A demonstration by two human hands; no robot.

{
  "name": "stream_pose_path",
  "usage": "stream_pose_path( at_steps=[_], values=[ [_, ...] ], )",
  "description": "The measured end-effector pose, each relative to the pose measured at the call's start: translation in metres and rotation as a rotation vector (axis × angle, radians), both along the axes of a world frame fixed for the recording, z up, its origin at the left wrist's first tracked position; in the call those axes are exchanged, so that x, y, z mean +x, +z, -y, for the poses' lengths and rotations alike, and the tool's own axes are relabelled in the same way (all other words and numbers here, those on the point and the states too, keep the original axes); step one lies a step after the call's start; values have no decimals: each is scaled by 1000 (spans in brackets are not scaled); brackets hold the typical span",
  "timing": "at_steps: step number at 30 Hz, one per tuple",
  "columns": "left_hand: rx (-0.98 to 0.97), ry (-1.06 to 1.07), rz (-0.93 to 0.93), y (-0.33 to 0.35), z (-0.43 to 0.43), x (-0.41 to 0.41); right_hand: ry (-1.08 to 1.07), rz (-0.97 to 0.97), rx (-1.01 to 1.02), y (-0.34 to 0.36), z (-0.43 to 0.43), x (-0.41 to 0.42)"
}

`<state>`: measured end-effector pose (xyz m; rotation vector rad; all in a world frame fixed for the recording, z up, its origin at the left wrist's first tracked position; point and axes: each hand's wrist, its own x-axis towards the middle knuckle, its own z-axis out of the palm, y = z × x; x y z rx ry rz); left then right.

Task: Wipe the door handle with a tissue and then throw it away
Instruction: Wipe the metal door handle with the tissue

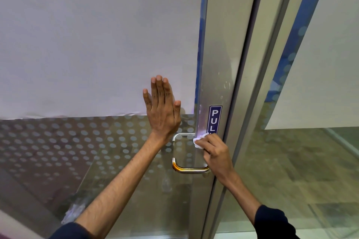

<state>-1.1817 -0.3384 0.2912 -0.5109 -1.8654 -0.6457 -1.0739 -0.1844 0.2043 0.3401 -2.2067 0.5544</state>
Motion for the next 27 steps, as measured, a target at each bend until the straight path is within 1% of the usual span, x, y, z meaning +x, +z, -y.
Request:
stream_pose_path(
  at_steps=[2, 8, 11, 15, 19, 23, 27],
  values=[
    [-1, 4, -5, 0, 0, 0, -6, -16, 1, 13, 1, 1],
    [-4, 13, -23, 0, -1, -1, -79, -242, -60, 75, 2, -10],
    [-19, 16, -21, -1, 0, -2, -125, -281, -139, 81, 4, -14],
    [-29, 17, -21, -2, 0, -3, -123, -322, -196, 71, 8, -17],
    [-32, 21, -25, -2, 0, -2, -113, -287, -216, 44, 9, -16],
    [-38, 29, -13, -1, 1, -3, -107, -166, -209, 6, 8, -6],
    [-35, 18, -9, -1, 1, -2, -98, -88, -212, -3, 9, -1]
  ],
)
